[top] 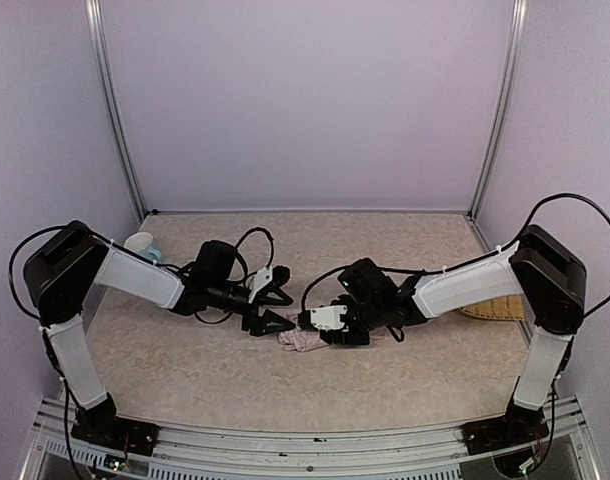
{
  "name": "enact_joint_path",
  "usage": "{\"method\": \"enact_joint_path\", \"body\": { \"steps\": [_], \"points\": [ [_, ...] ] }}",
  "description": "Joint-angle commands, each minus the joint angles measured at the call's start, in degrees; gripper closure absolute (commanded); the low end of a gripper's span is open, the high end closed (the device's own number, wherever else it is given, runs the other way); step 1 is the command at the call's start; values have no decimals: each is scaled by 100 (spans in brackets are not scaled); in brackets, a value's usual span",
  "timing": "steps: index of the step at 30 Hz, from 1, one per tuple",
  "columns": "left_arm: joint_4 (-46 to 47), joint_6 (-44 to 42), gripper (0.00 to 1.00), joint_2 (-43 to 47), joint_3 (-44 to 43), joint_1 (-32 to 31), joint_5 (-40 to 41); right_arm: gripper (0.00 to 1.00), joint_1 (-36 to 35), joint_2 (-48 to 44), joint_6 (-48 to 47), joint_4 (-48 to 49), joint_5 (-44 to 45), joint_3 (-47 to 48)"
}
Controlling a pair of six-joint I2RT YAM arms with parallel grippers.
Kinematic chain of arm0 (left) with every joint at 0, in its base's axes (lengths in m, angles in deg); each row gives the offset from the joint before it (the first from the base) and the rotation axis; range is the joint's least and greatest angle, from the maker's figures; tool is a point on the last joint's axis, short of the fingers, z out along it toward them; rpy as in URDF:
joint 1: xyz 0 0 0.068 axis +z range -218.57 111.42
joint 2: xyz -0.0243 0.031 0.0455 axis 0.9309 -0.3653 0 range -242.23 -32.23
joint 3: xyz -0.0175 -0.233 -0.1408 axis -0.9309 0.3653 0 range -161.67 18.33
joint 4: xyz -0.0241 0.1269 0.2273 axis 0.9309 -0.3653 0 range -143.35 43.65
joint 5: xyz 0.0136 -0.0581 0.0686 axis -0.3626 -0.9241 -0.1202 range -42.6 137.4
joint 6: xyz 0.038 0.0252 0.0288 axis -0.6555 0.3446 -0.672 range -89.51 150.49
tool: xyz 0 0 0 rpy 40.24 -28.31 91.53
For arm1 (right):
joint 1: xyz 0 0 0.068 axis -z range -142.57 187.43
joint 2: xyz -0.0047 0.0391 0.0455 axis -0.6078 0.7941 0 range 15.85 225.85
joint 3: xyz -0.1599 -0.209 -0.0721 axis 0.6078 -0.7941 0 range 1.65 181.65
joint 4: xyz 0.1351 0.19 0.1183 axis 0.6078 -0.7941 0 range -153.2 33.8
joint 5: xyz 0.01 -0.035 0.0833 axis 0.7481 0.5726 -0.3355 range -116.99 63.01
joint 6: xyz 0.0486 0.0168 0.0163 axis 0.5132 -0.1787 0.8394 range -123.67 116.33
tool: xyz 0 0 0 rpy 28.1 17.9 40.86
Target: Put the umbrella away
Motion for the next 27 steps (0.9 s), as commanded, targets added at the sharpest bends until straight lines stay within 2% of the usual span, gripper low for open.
{"method": "enact_joint_path", "body": {
  "steps": [1,5,8,9,16,19,23,27],
  "points": [
    [428,256,31,374,391,52,18,55,131,681,322,-1390,-192,-184],
    [690,362,32,530,633,58,279,82,194,750,451,-1325,-171,-114],
    [984,441,33,694,853,61,417,92,248,585,522,-1062,-47,-142],
    [1120,474,33,757,934,74,429,98,277,487,556,-933,19,-160],
    [2120,944,38,1106,1482,68,720,100,501,-413,813,225,446,-258],
    [2486,1132,43,1274,1637,1,638,100,540,-848,809,584,719,-262],
    [2519,964,58,1388,1649,-395,698,100,577,-1332,649,987,1005,-276],
    [3097,1318,58,999,1545,-537,432,100,595,-1651,388,1049,1072,-179]
  ]
}}
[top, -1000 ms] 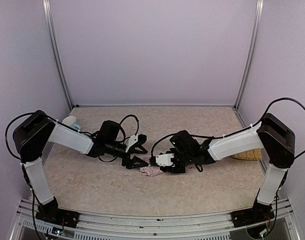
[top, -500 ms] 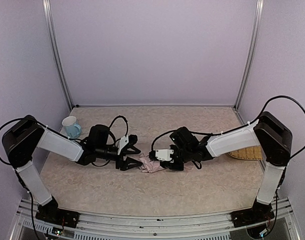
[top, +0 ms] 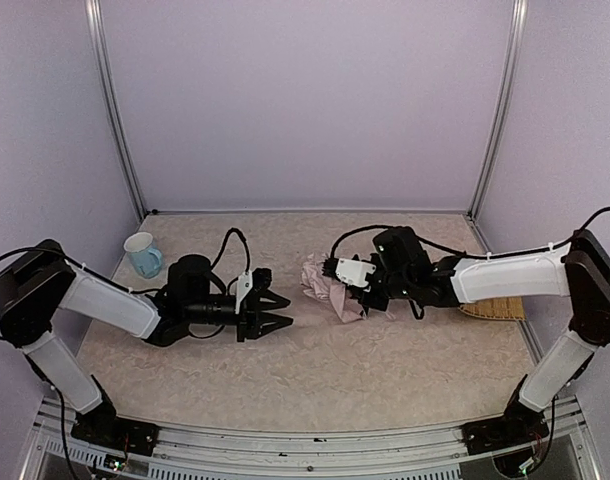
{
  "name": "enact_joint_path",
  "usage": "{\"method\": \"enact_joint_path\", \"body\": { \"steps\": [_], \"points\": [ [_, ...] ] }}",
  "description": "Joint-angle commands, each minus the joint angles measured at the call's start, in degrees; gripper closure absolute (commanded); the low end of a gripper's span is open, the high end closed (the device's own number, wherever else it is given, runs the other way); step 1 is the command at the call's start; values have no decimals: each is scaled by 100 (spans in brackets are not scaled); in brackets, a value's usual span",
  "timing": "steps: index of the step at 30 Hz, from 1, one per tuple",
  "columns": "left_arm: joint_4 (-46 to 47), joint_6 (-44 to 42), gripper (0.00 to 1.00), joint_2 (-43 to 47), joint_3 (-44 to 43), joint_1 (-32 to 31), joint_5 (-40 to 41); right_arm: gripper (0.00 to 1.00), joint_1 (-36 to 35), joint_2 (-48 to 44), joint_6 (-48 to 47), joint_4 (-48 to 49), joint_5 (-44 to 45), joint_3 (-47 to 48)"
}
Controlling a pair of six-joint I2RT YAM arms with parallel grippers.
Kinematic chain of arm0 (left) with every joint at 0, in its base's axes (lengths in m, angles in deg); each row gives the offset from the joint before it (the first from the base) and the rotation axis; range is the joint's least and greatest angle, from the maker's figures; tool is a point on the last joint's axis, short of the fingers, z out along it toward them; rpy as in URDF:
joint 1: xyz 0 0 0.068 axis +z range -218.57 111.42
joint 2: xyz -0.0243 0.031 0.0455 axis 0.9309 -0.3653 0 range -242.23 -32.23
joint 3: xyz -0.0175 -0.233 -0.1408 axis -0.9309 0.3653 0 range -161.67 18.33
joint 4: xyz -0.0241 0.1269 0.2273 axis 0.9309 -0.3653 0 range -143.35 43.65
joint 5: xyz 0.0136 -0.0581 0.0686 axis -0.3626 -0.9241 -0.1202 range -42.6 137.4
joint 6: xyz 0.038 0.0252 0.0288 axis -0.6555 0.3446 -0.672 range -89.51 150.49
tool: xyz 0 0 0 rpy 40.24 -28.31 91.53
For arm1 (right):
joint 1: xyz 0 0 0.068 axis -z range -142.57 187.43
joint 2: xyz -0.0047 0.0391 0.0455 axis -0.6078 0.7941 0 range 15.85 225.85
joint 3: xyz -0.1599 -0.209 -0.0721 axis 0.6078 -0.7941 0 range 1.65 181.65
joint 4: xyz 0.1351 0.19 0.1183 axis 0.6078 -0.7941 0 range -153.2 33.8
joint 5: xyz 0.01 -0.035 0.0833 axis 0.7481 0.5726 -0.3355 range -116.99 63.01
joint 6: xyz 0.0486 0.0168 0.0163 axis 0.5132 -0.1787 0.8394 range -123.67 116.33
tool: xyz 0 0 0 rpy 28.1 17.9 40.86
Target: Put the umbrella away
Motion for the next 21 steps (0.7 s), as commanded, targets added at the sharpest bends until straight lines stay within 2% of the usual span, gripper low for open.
{"method": "enact_joint_path", "body": {
  "steps": [1,4,6,10,13,21],
  "points": [
    [941,432,56,-431,-135,-122,-289,100,27,-546,-262,544,204,186],
    [1313,913,43,-842,-553,-135,-541,100,28,-650,-427,357,275,408],
    [1488,1092,39,-991,-764,-252,-660,100,26,-705,-494,235,394,562],
    [2115,1171,37,-1119,-900,-463,-650,100,27,-902,-765,158,260,764],
    [2132,1154,36,-1190,-1097,-507,-606,100,25,-982,-772,82,128,1040],
    [2078,907,30,-1786,-1549,-418,500,100,16,-1080,-689,-24,-249,1447]
  ]
}}
